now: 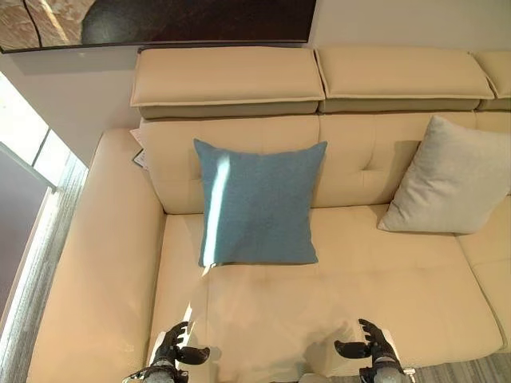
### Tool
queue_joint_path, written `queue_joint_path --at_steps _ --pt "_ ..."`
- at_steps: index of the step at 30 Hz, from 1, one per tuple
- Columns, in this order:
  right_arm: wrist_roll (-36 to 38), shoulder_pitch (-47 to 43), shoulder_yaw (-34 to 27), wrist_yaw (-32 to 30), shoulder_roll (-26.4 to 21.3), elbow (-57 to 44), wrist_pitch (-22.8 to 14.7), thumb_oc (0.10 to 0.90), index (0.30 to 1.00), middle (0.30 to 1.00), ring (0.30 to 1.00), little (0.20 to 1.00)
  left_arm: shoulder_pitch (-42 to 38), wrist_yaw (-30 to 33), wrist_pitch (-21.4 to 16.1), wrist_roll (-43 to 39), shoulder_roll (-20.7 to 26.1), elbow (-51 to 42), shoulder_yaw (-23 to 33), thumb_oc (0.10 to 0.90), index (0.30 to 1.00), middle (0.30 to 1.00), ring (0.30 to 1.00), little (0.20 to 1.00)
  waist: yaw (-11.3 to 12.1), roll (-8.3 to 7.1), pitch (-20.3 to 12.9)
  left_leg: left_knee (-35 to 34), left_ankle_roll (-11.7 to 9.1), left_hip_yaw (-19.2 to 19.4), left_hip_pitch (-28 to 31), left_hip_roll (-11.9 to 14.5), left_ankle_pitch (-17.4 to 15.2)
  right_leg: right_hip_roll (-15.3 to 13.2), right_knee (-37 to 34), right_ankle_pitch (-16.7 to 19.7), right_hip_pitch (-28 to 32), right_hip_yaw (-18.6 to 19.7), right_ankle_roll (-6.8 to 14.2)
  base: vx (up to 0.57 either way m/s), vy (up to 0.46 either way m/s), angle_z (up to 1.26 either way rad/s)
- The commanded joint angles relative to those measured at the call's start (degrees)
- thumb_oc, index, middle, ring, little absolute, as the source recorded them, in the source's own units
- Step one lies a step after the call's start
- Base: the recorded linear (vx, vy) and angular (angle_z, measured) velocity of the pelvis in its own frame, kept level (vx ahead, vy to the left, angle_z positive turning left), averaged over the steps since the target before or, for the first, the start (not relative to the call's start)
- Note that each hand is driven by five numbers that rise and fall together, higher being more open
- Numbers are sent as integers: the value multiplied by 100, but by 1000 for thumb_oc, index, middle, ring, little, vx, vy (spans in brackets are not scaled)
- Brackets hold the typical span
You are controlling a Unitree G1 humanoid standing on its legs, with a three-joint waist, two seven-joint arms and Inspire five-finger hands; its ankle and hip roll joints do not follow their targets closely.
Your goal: Pick up all the scattered cushions and arrange them neatly on the sofa.
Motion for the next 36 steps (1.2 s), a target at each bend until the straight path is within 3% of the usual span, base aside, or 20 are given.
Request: queue_joint_path --at_steps 1,2,3,7,8,11,13,14,16,19,20,23,26,27,28,32,33,34,36 --pt "24 -44 106 -162 -218 -65 -88 800 900 900 900 900 -88 119 -170 137 92 47 199 800 900 900 900 900 36 -18 -66 288 179 -393 -149 -200 -511 181 1163 -449 -673 -58 181 0 0 -34" --pt "24 -44 106 -162 -218 -65 -88 800 900 900 900 900 -88 119 -170 137 92 47 199 800 900 900 900 900 36 -18 -66 288 179 -393 -149 -200 -511 181 1163 -449 -673 -58 181 -211 6 -12" --pt "156 0 124 -107 -122 169 -106 800 900 900 900 900 -91 85 -74 178 123 323 252 800 900 900 900 900 178 28 -303 242 245 -372 -319 -169 -354 525 1746 -1012 -138 89 57 -262 -10 0" --pt "156 -41 154 -98 -127 133 -106 800 900 900 900 900 -85 115 -58 118 151 366 336 800 900 900 900 900 314 5 -437 244 230 -247 -533 -135 -206 577 1855 -1026 116 144 103 -209 -80 9" --pt "123 -101 213 -114 -167 60 -101 800 900 900 900 900 -74 140 -80 51 142 352 375 800 900 900 900 900 435 -57 -529 159 135 -138 -654 -104 -55 561 1284 -1116 392 59 69 -157 -189 -23" --pt "149 -132 265 -121 -209 -44 -125 800 900 900 900 900 -108 143 -96 17 131 382 352 800 900 900 900 900 434 -73 -478 142 -19 -77 -823 40 190 724 651 -1332 552 162 -77 -169 -170 -55" --pt "149 -132 265 -121 -209 -44 -125 800 900 900 900 900 -108 143 -96 17 130 382 352 800 900 900 900 900 433 -73 -478 142 -19 -77 -823 40 190 724 651 -1332 552 162 -77 -162 -100 -25" --pt "191 -136 279 -154 -271 -64 -143 800 900 900 900 900 -198 151 -88 -27 94 353 289 800 900 900 900 900 425 -30 -326 107 -184 -124 -1122 180 546 856 368 -1322 531 131 -166 -331 -183 9" --pt "204 -112 259 -187 -325 -36 -138 800 900 900 900 900 -249 157 -88 -59 61 309 227 800 900 900 900 900 413 30 -209 66 -283 -149 -1323 255 794 896 313 -1288 506 30 -195 -362 -139 53" --pt "221 -124 245 -225 -357 -20 -130 800 900 900 900 900 -322 184 -97 -74 41 276 164 800 900 900 900 900 398 42 -106 151 -321 -133 -1460 273 816 884 354 -1256 435 2 -244 -214 -20 30" --pt "288 -61 167 -260 -365 56 -113 800 900 900 900 900 -344 177 -95 -85 -22 221 96 800 900 900 900 900 285 -38 -62 739 -217 -82 -1343 195 294 731 392 -1139 275 -156 -282 -356 5 6" --pt "343 5 112 -242 -343 202 -133 800 900 900 900 900 -284 142 -83 -68 -80 208 59 800 900 900 900 900 167 -132 -152 1420 -178 -100 -1117 96 -306 545 406 -1003 169 -245 -298 -236 31 28" --pt "343 5 112 -242 -343 202 -133 800 900 900 900 900 -283 142 -83 -68 -80 208 59 800 900 900 900 900 164 -133 -157 1420 -178 -102 -1122 96 -305 544 407 -1003 164 -246 -298 -63 63 14" --pt "344 -33 108 -220 -318 415 -140 800 900 900 900 900 -256 111 -94 -106 -175 266 1 800 900 900 900 900 85 -84 -258 1585 -260 -504 -399 40 -658 510 450 -848 71 -168 -276 -204 244 19" --pt "347 -54 103 -213 -318 427 -133 800 900 900 900 900 -264 122 -128 -155 -185 223 -21 800 900 900 900 900 33 -61 -292 1424 -277 -656 -218 32 -666 502 482 -798 -25 -137 -248 -248 297 -7" --pt "315 -60 112 -222 -317 412 -116 800 900 900 900 900 -261 130 -118 -161 -185 155 -48 800 900 900 900 900 1 -43 -288 1300 -245 -776 -156 12 -741 481 536 -761 -109 -117 -217 -79 103 -16" --pt "251 -159 114 -261 -300 481 -78 800 900 900 900 900 -367 142 -120 -106 -165 147 -127 800 900 900 900 900 -89 -46 -269 862 -141 -846 -25 -84 -934 331 621 -574 -339 -74 -80 -307 373 11" --pt "183 -247 189 -249 -255 565 -28 800 900 900 900 900 -414 166 -134 -35 -119 219 -128 800 900 900 900 900 -107 -97 -197 836 -73 -841 -84 -174 -906 219 609 -336 -501 16 35 -308 374 15" --pt "150 -263 206 -244 -227 581 -11 800 900 900 900 900 -425 152 -120 -18 -101 270 -109 800 900 900 900 900 -102 -114 -179 756 -39 -828 -93 -204 -879 178 549 -237 -548 59 87 -129 130 -6"
